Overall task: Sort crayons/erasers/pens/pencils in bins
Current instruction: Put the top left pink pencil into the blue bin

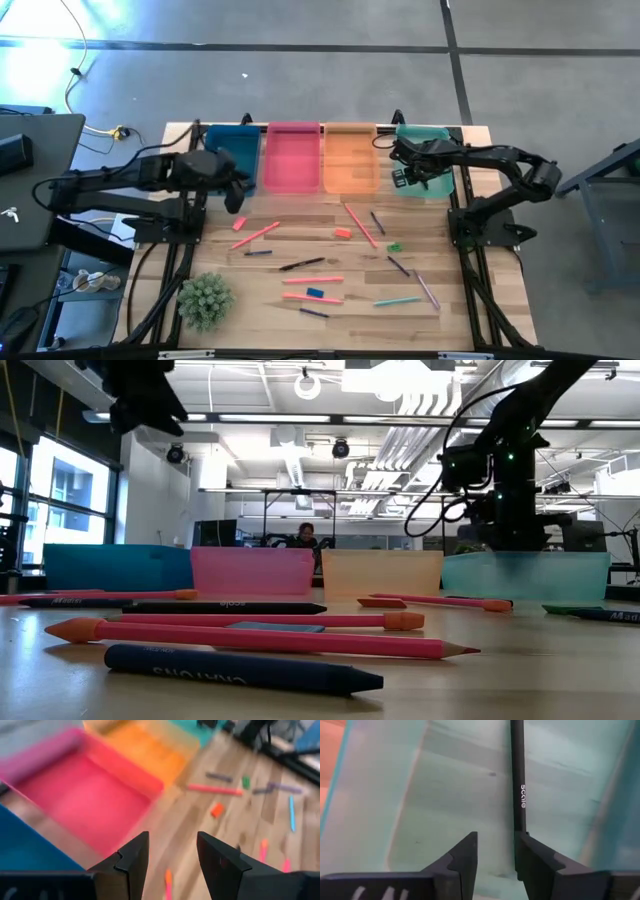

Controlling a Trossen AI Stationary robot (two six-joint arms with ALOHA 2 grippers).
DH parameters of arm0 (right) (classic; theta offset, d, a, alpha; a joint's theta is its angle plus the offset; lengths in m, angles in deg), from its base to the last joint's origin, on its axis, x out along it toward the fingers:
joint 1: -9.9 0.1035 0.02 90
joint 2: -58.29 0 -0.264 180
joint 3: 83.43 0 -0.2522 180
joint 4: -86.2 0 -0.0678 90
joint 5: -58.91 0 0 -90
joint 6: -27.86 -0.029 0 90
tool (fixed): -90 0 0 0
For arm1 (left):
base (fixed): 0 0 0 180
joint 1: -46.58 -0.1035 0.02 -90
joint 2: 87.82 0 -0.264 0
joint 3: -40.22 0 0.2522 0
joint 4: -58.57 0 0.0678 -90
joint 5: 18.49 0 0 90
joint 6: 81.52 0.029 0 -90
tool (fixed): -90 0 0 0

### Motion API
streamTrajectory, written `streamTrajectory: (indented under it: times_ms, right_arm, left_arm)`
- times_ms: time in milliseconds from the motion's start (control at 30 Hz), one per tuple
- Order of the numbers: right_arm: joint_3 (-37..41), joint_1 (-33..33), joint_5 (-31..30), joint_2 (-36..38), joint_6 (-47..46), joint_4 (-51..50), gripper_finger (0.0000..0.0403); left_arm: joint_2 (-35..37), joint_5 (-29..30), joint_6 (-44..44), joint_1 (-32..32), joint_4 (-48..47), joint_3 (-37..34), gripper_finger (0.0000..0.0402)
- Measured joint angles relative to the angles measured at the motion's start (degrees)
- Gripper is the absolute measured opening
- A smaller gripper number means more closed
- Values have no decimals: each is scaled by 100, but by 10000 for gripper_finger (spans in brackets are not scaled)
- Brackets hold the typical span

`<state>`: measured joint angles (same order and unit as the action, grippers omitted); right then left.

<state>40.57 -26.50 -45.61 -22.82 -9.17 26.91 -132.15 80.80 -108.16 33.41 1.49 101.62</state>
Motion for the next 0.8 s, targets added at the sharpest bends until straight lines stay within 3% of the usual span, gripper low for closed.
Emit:
streamTrajectory:
  times_ms: [267, 500, 800]
  right_arm:
    - [0, 0, -1, 855, 174, -218, 123]
    - [-1, 4, 209, 1668, -41, -184, 124]
    - [-2, 4, 57, 2483, -107, -181, 124]
  left_arm:
    - [-663, -733, -471, 207, -408, 0, 153]
    - [-1398, -646, -640, 465, -338, 7, 153]
    - [-2454, -278, -1001, 579, -318, 7, 153]
